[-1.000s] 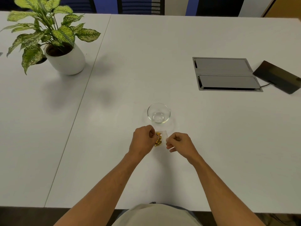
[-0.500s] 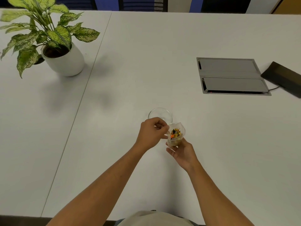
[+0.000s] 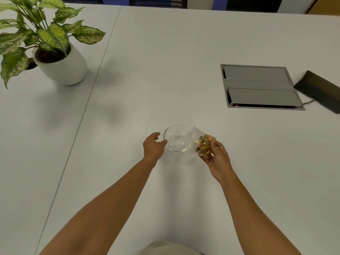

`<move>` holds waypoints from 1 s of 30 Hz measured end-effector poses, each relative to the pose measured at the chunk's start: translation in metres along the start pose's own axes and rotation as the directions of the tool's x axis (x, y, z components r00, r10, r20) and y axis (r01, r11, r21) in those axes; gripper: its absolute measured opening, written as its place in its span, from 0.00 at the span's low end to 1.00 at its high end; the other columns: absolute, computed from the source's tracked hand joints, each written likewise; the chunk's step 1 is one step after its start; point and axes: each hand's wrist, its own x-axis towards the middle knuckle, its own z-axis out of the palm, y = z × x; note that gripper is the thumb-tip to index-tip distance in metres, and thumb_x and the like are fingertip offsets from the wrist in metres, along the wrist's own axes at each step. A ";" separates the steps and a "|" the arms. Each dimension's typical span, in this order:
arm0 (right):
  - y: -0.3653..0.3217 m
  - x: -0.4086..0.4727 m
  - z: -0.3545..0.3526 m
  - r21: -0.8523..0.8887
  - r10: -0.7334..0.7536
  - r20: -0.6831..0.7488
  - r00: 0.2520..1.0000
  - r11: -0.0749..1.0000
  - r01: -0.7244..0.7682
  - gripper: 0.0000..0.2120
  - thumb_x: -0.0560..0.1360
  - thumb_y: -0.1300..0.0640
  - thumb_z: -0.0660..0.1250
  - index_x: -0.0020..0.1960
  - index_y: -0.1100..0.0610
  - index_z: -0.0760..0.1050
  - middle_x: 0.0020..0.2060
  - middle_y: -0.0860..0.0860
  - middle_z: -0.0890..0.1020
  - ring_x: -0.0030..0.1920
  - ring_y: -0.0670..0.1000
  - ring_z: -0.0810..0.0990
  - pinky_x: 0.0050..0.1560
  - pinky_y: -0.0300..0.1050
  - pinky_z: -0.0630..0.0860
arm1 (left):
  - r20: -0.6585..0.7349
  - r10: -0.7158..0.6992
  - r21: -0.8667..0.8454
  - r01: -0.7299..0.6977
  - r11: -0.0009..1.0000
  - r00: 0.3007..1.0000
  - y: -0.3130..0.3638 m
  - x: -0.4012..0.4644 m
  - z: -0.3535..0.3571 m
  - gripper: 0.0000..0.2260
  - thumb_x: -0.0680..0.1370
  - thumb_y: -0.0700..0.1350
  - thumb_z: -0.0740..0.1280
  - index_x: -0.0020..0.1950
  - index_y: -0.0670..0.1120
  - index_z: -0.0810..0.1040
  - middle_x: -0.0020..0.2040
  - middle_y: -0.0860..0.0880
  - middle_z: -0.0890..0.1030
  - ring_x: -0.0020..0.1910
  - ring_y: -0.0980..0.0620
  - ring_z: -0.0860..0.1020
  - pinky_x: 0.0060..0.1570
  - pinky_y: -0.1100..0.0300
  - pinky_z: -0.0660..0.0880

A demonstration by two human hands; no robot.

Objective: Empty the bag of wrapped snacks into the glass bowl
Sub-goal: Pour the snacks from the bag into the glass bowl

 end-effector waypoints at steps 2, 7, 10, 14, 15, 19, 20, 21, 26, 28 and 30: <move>-0.005 0.005 0.003 -0.070 -0.040 -0.056 0.998 0.997 0.036 0.14 0.78 0.53 0.66 0.60 0.59 0.75 0.52 0.55 0.82 0.50 0.56 0.83 0.40 0.48 0.84 | 0.007 -0.011 -0.011 0.011 1.000 1.000 0.000 0.004 0.005 0.23 0.74 0.42 0.73 0.68 0.43 0.75 0.62 0.42 0.78 0.55 0.42 0.82 0.60 0.45 0.78; -0.008 0.015 0.017 -0.291 -0.230 -0.121 0.966 0.938 0.187 0.09 0.75 0.52 0.72 0.51 0.54 0.77 0.48 0.56 0.84 0.49 0.55 0.85 0.39 0.48 0.84 | -0.008 -0.005 -0.025 0.005 1.000 1.000 0.001 0.008 0.012 0.19 0.73 0.34 0.71 0.65 0.41 0.77 0.53 0.41 0.81 0.48 0.43 0.82 0.52 0.47 0.82; -0.007 0.018 0.026 -0.472 -0.357 -0.114 0.927 0.840 0.266 0.10 0.73 0.48 0.73 0.50 0.49 0.77 0.49 0.54 0.83 0.51 0.55 0.83 0.47 0.55 0.84 | -0.014 0.000 -0.029 -0.001 1.000 1.000 0.000 0.009 0.011 0.19 0.73 0.32 0.71 0.64 0.40 0.78 0.49 0.42 0.81 0.40 0.46 0.81 0.49 0.47 0.83; -0.009 0.016 0.044 -0.634 -0.480 -0.026 0.877 0.686 0.356 0.11 0.73 0.48 0.74 0.51 0.50 0.78 0.44 0.49 0.81 0.46 0.53 0.83 0.49 0.55 0.83 | 0.004 -0.008 -0.054 0.008 0.998 1.000 -0.004 0.009 0.009 0.19 0.73 0.32 0.71 0.63 0.40 0.78 0.47 0.42 0.81 0.39 0.46 0.81 0.48 0.48 0.83; -0.010 0.014 0.049 -0.674 -0.499 0.015 0.866 0.635 0.377 0.10 0.73 0.48 0.74 0.50 0.51 0.78 0.42 0.48 0.81 0.45 0.53 0.83 0.49 0.55 0.83 | 0.008 -0.011 -0.061 0.011 0.998 1.000 -0.005 0.009 0.009 0.19 0.73 0.32 0.71 0.63 0.40 0.79 0.47 0.42 0.81 0.38 0.47 0.81 0.48 0.48 0.83; -0.006 0.013 0.060 -0.780 -0.495 0.189 0.848 0.450 0.436 0.10 0.74 0.53 0.72 0.54 0.53 0.80 0.46 0.52 0.84 0.48 0.55 0.84 0.51 0.52 0.82 | 0.019 -0.017 -0.062 0.019 0.998 1.000 -0.006 0.007 0.007 0.19 0.73 0.33 0.71 0.63 0.40 0.78 0.47 0.42 0.81 0.38 0.47 0.81 0.48 0.48 0.83; -0.006 0.013 0.062 -0.803 -0.496 0.231 0.837 0.388 0.452 0.11 0.75 0.54 0.71 0.57 0.55 0.80 0.50 0.54 0.85 0.50 0.55 0.83 0.53 0.51 0.81 | 0.021 -0.018 -0.064 0.019 0.998 1.000 -0.006 0.007 0.007 0.19 0.73 0.33 0.71 0.64 0.40 0.78 0.47 0.42 0.81 0.39 0.46 0.82 0.48 0.47 0.83; -0.007 0.011 0.065 -0.819 -0.497 0.276 0.823 0.326 0.472 0.12 0.76 0.55 0.70 0.59 0.56 0.79 0.52 0.55 0.85 0.52 0.56 0.83 0.54 0.50 0.80 | 0.022 -0.016 -0.066 0.017 0.998 1.000 -0.006 0.007 0.007 0.19 0.72 0.33 0.72 0.64 0.40 0.78 0.46 0.42 0.81 0.40 0.45 0.82 0.48 0.47 0.83; -0.016 0.001 0.074 -0.827 -0.492 0.398 0.774 0.173 0.535 0.13 0.79 0.58 0.65 0.62 0.57 0.78 0.58 0.56 0.83 0.55 0.56 0.82 0.54 0.42 0.73 | 0.030 -0.007 -0.037 0.008 0.999 1.000 -0.005 0.006 0.007 0.21 0.73 0.35 0.73 0.65 0.41 0.77 0.49 0.40 0.82 0.42 0.44 0.83 0.48 0.47 0.83; -0.020 -0.002 0.075 -0.818 -0.510 0.412 0.755 0.157 0.553 0.13 0.79 0.58 0.66 0.62 0.57 0.78 0.58 0.56 0.84 0.55 0.56 0.82 0.54 0.41 0.73 | 0.034 -0.001 -0.032 0.002 0.999 0.999 -0.005 0.005 0.006 0.21 0.73 0.36 0.74 0.66 0.41 0.77 0.50 0.39 0.82 0.44 0.43 0.83 0.49 0.48 0.83; -0.022 -0.003 0.074 -0.818 -0.528 0.399 0.750 0.164 0.551 0.14 0.79 0.57 0.66 0.63 0.58 0.78 0.58 0.56 0.83 0.55 0.55 0.82 0.54 0.39 0.72 | 0.033 0.009 -0.022 -0.008 1.000 0.999 -0.006 0.005 0.006 0.21 0.73 0.37 0.74 0.66 0.41 0.77 0.51 0.39 0.82 0.44 0.43 0.83 0.50 0.47 0.82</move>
